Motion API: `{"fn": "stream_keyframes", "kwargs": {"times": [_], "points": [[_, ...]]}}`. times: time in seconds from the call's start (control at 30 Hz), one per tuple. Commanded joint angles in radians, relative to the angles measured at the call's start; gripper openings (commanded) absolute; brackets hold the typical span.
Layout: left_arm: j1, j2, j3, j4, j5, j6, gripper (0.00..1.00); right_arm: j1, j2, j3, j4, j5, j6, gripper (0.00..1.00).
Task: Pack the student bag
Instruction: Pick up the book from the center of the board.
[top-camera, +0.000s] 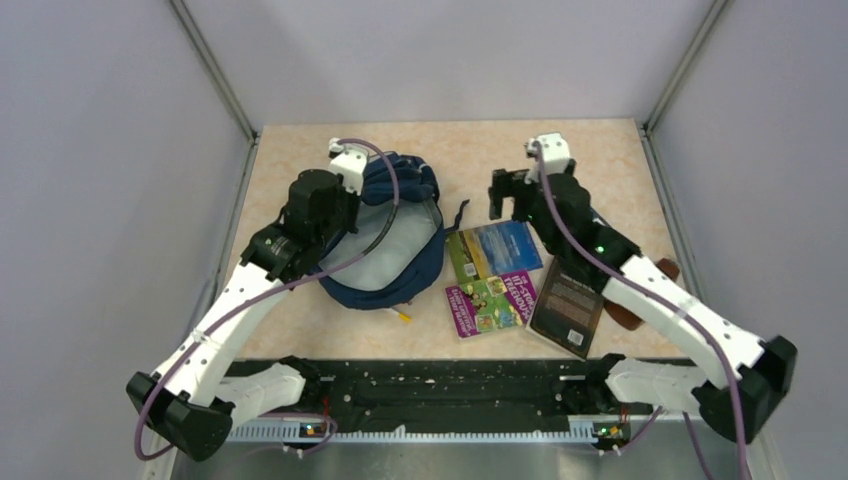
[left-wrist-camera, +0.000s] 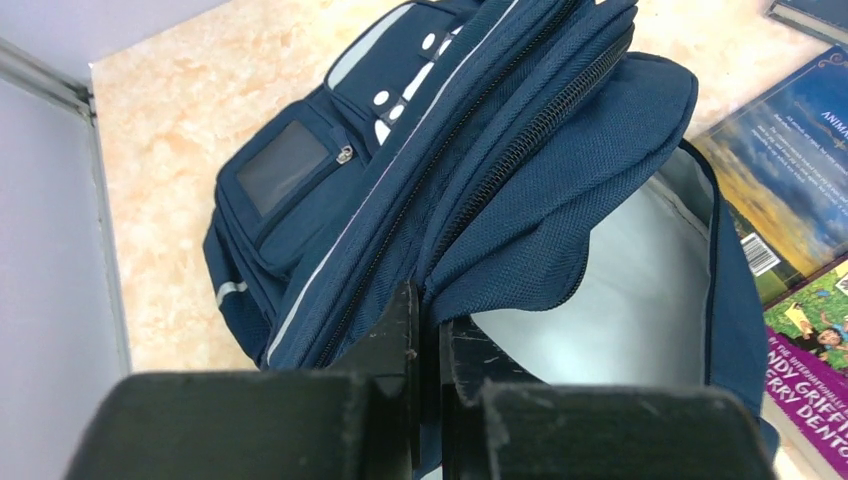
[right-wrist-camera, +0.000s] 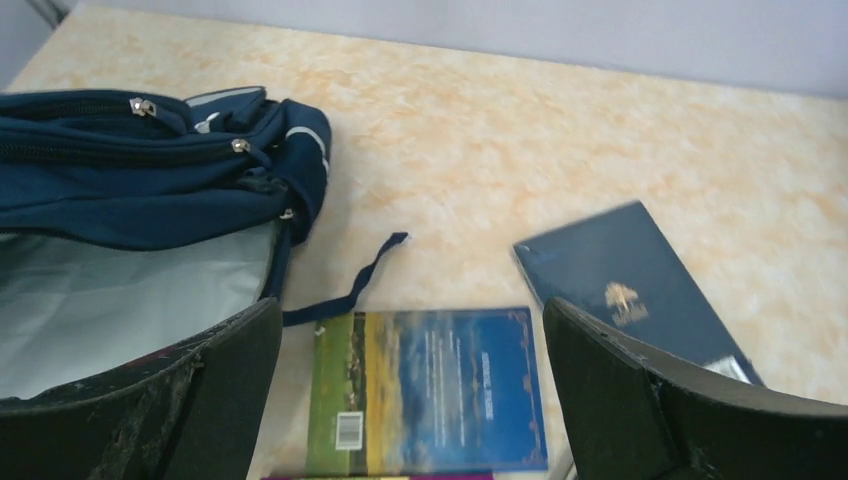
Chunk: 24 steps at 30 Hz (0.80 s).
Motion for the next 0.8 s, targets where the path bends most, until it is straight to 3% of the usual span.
{"fn": "stream_keyframes", "kwargs": {"times": [0.0,0.17,0.43,0.77], "points": [[0.016,-0.02,-0.012,0.15,-0.023,-0.099,0.0,-0.003,-0.119,-0.058,-0.273,0.147,0.214,0.99],[0.019,-0.013,-0.027,0.158,-0.008,-0.123,0.0,-0.003,-0.082,-0.121,-0.547,0.174,0.448,0.98],[0.018,-0.022,-0.045,0.178,0.033,-0.145,0.0,-0.005,0.11,-0.162,-0.708,0.265,0.769,0.99],[0.018,-0.033,-0.05,0.184,0.07,-0.162,0.0,-0.05,0.285,-0.158,-0.734,0.342,0.852,0.94]]}}
